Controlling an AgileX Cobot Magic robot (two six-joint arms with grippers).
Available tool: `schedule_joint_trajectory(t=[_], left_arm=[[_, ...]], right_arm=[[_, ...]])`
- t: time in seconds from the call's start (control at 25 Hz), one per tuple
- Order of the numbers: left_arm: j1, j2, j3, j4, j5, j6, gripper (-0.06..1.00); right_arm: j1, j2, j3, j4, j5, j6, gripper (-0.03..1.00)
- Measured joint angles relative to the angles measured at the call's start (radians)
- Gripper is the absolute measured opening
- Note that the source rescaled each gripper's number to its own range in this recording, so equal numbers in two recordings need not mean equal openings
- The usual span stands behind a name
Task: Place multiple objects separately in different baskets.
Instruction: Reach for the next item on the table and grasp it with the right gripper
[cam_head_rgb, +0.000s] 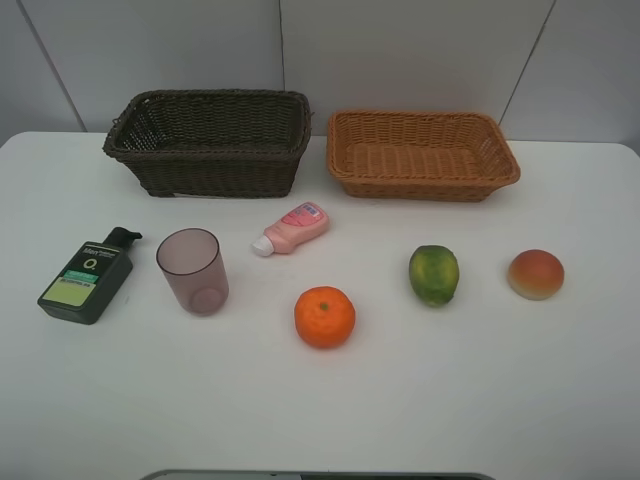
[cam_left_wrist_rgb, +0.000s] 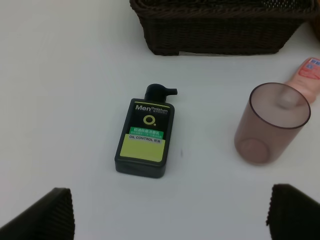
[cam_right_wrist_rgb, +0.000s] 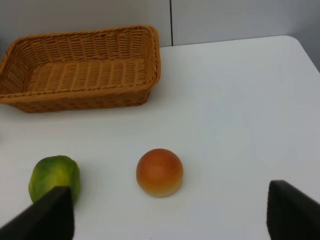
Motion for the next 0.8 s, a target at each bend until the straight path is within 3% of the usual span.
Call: schedule_joint_trajectory(t=[0.8], left_arm=[[0.000,0.000,0.000,0.000,0.000,0.000,0.99]], right_arm=[[0.000,0.000,0.000,0.000,0.000,0.000,0.60]])
